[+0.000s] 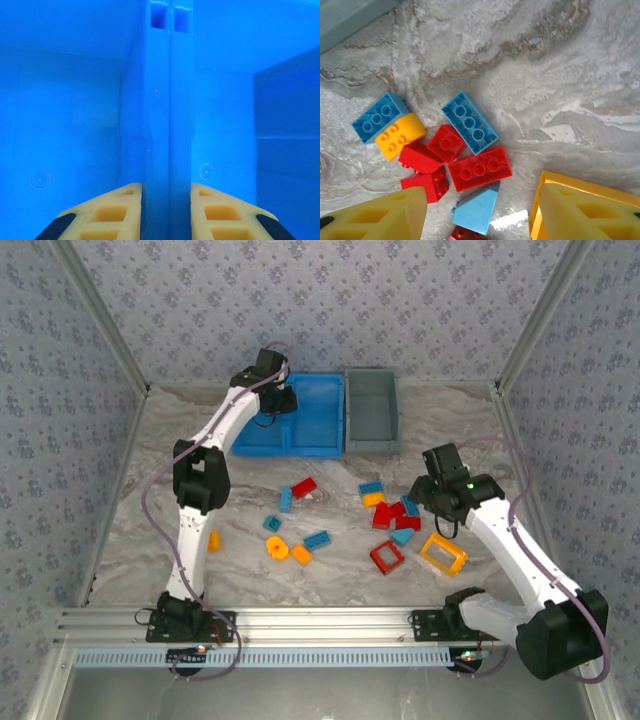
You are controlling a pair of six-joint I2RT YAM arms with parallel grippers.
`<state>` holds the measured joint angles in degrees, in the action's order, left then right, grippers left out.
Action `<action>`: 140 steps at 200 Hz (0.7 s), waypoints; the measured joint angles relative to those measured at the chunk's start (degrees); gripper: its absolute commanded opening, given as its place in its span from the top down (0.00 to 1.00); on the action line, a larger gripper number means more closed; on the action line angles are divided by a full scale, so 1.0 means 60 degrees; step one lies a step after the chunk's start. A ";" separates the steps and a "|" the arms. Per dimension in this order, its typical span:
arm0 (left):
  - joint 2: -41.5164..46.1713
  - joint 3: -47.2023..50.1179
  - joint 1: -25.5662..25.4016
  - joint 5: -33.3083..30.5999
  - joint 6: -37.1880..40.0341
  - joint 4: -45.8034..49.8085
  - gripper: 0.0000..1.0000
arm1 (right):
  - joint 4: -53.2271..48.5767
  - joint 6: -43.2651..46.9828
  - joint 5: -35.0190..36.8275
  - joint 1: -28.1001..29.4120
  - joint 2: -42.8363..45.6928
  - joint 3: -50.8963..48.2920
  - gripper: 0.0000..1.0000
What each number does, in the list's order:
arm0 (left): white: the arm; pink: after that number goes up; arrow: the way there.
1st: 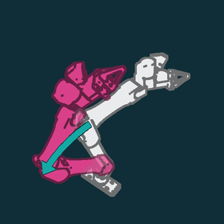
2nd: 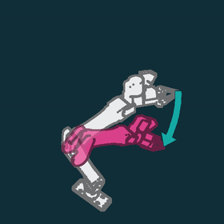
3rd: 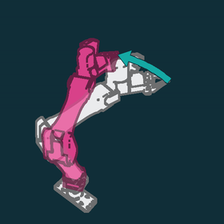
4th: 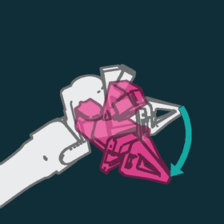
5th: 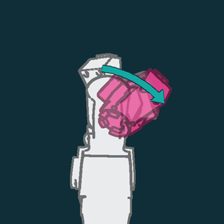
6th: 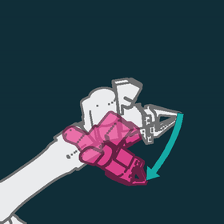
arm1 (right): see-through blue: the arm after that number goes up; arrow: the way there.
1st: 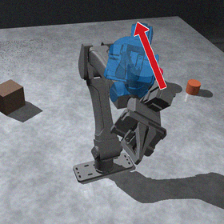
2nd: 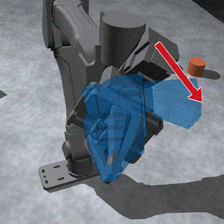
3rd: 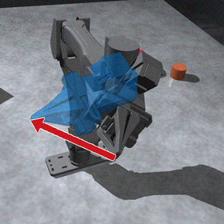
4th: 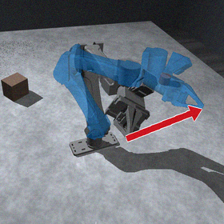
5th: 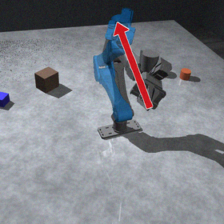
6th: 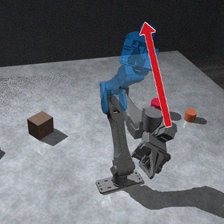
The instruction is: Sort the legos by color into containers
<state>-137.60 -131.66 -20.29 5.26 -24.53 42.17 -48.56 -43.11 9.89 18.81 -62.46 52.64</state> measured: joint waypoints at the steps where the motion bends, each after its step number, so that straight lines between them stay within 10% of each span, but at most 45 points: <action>1: 0.0000 -0.0004 0.0000 0.0000 0.0000 0.0004 0.92 | -0.0007 -0.0007 0.0000 0.0000 0.0007 -0.0011 0.37; 86: -0.0554 -0.0889 -0.0036 0.0087 -0.0470 0.0080 0.90 | -0.0386 -0.0419 -0.0004 0.0044 0.0699 -0.0750 0.37; 140: -0.0492 -0.0772 -0.0084 0.0208 -0.0576 0.0066 0.50 | -0.0386 -0.0466 0.0000 0.0040 0.0699 -0.0878 0.38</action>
<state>-140.55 -136.29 -20.80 6.50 -27.99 42.57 -50.87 -45.91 9.89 19.05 -58.26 47.37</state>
